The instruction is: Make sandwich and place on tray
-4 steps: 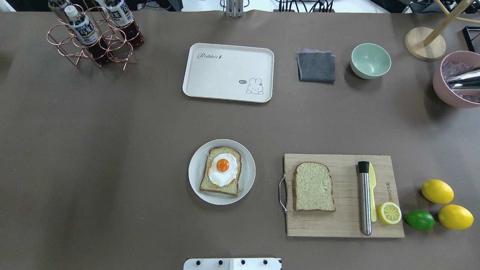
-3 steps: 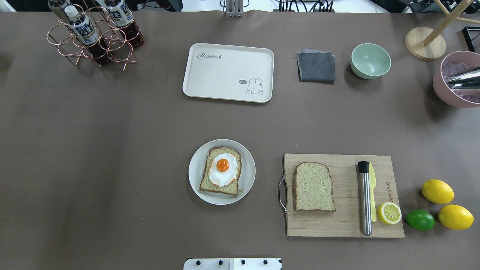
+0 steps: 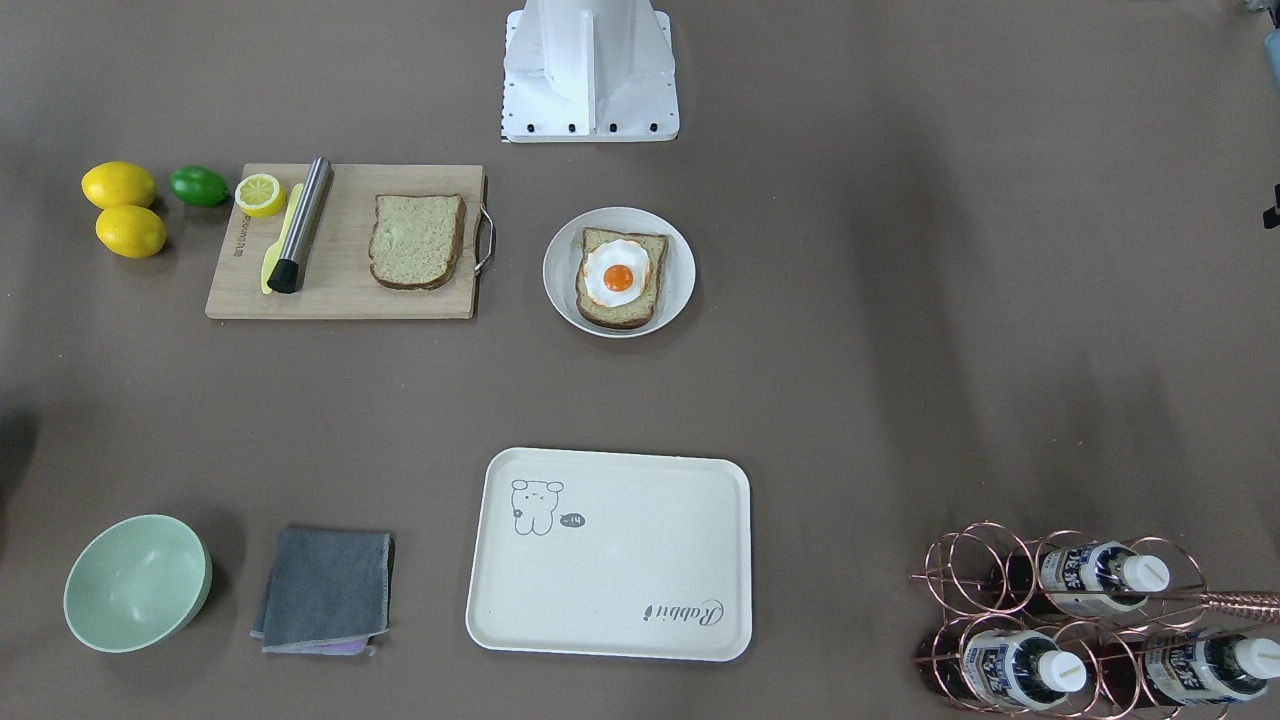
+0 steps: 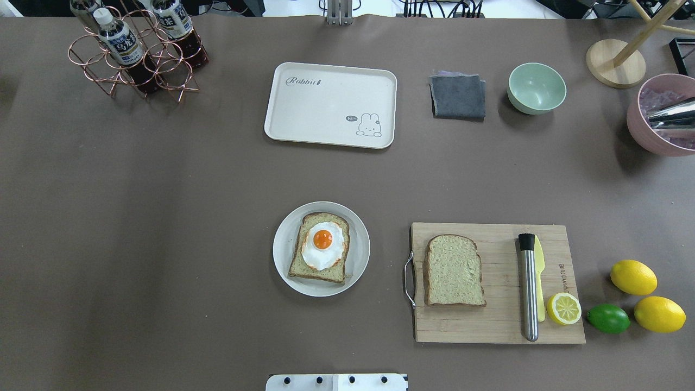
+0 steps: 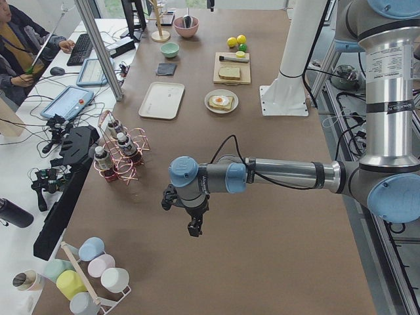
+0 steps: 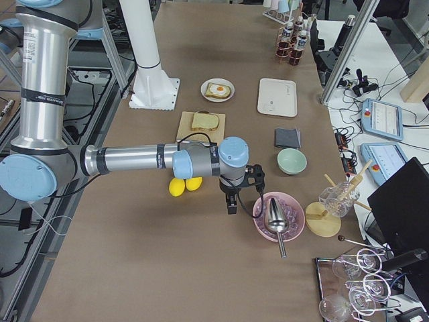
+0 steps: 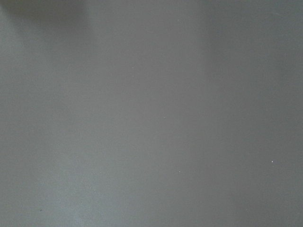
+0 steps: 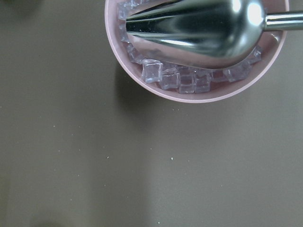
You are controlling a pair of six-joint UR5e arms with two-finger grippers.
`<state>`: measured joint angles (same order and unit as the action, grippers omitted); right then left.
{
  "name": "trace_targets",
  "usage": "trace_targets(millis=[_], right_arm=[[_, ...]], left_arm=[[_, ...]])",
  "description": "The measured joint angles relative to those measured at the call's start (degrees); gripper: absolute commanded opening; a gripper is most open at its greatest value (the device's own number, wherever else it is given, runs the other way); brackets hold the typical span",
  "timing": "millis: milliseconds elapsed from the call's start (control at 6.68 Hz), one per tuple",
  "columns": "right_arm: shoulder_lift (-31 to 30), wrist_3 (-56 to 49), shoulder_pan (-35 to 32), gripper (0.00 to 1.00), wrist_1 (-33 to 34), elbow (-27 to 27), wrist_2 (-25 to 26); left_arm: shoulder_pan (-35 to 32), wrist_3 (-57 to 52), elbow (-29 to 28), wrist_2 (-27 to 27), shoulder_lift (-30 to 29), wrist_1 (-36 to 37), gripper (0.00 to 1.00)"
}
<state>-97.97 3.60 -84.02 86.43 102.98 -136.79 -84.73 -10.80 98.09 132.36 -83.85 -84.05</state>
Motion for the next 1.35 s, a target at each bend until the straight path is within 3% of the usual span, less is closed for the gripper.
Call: trace_targets(millis=[1347], right_arm=[[-0.6, -0.2, -0.2, 1.0, 0.2, -1.8, -0.5]], left_arm=[[-4.5, -0.9, 3.2, 8.1, 4.7, -5.9, 0.97]])
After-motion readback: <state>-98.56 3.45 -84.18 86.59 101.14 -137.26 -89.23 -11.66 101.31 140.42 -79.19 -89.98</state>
